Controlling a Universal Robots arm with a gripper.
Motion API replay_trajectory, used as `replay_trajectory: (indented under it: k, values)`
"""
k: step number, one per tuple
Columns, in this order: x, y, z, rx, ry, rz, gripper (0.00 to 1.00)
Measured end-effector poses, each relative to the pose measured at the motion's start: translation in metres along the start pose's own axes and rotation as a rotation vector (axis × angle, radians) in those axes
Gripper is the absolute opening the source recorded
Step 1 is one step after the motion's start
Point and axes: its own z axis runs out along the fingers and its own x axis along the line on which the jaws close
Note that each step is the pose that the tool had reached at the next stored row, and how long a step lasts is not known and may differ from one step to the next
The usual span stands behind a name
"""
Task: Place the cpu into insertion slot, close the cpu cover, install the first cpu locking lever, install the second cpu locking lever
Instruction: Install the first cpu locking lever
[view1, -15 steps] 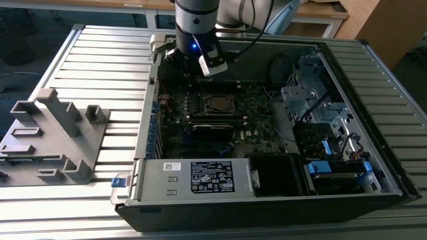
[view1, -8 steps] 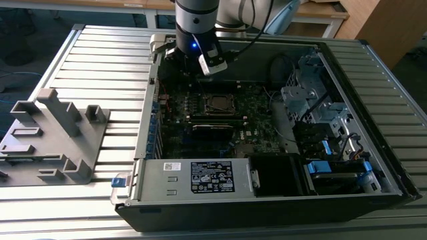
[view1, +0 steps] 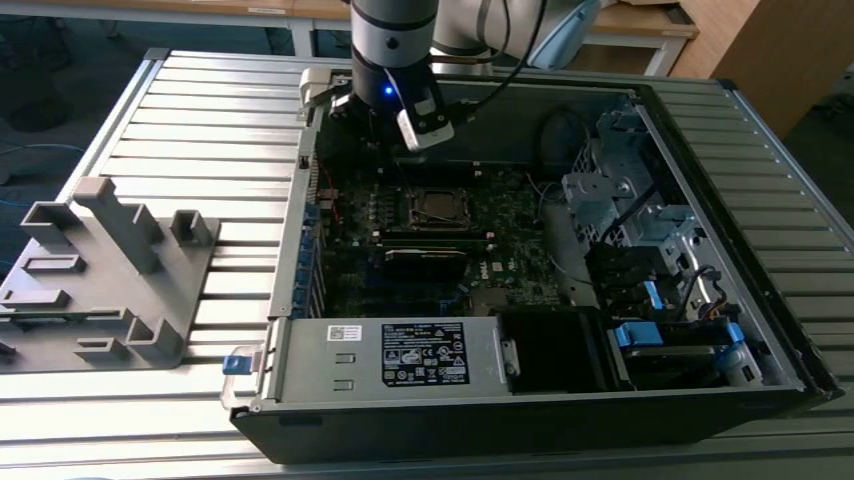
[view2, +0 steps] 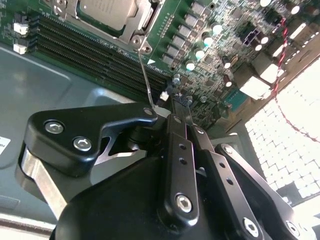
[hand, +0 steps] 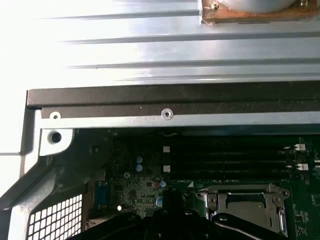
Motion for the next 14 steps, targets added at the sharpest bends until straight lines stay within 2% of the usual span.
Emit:
replay_trajectory:
  k: [2,5,9,14]
  values:
    - [0.0000,0.0000,0.0000,-0.0137,0.0004,-0.001,0.10]
    - [0.0000,0.0000,0.0000,-0.0184,0.0007,-0.001,0.10]
    - [-0.0003,0.0000,0.0001,-0.0296,0.0010,-0.001,0.10]
    - [-0.0030,0.0001,0.0001,-0.0300,0.0009,-0.001,0.10]
